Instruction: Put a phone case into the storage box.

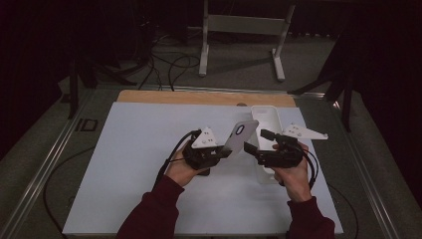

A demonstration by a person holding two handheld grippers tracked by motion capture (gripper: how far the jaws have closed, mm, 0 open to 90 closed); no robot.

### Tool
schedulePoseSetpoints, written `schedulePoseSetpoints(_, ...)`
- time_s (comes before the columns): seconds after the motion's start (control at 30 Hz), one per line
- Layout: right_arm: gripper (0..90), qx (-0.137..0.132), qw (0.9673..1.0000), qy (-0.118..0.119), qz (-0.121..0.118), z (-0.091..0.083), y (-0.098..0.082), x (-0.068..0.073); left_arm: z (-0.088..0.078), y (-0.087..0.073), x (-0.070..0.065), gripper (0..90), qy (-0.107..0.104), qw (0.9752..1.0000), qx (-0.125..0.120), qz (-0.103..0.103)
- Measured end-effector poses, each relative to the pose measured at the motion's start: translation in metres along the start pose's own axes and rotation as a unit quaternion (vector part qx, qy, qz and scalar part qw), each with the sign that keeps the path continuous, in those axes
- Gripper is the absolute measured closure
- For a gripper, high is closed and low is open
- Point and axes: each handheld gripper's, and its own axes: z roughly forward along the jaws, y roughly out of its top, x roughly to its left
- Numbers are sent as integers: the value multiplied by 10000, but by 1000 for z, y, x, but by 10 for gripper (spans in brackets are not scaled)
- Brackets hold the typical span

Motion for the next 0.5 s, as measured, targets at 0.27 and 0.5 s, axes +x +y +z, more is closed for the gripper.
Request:
schedulePoseSetpoints(0.27,131,-175,9998,-67,99,3,8,7,2,-1,-3,808,367,9993,-13,-58)
schedulePoseSetpoints(0.5,128,-295,9992,-157,208,9,14,12,6,-2,-6,808,533,9985,34,-70)
